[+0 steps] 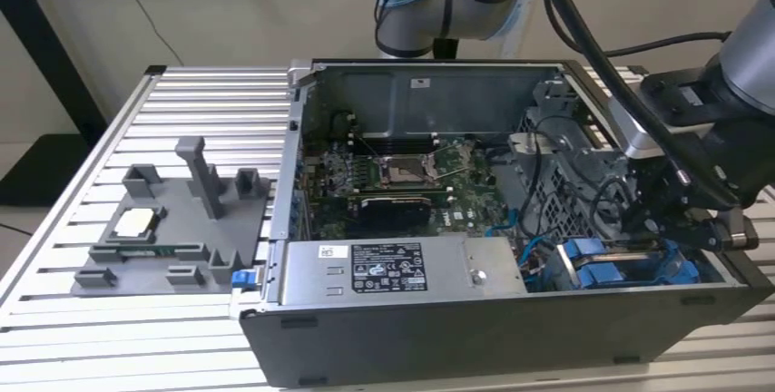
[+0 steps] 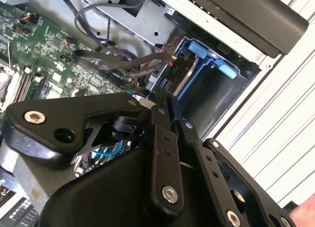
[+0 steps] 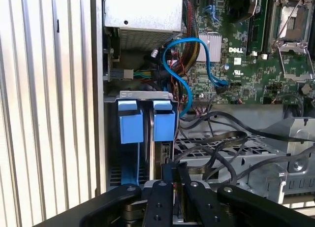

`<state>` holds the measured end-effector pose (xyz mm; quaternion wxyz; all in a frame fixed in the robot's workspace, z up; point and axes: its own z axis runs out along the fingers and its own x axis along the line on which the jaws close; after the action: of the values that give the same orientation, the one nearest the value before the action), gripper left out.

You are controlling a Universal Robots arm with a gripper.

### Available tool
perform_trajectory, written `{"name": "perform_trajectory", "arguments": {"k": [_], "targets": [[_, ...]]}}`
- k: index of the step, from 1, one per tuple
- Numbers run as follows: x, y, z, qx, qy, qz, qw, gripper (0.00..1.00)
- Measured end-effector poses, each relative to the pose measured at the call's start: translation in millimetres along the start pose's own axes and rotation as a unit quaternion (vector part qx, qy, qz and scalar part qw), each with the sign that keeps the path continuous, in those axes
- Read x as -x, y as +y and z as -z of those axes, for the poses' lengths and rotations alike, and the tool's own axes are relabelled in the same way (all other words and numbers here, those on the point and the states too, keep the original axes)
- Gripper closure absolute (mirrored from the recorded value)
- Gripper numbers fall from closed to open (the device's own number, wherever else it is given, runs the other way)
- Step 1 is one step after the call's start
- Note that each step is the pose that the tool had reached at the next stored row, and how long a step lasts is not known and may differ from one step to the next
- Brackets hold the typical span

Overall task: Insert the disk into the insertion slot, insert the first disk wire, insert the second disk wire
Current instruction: 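Insert the second disk wire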

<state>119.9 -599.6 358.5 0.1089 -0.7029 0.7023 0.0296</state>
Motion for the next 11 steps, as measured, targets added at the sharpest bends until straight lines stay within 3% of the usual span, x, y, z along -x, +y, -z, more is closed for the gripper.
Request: {"name": "perform_trajectory", "arguments": {"k": [11], "targets": [[-1.6, 0.3, -2.9, -0.0001, 0.0004, 0.0, 1.0, 0.84]]}}
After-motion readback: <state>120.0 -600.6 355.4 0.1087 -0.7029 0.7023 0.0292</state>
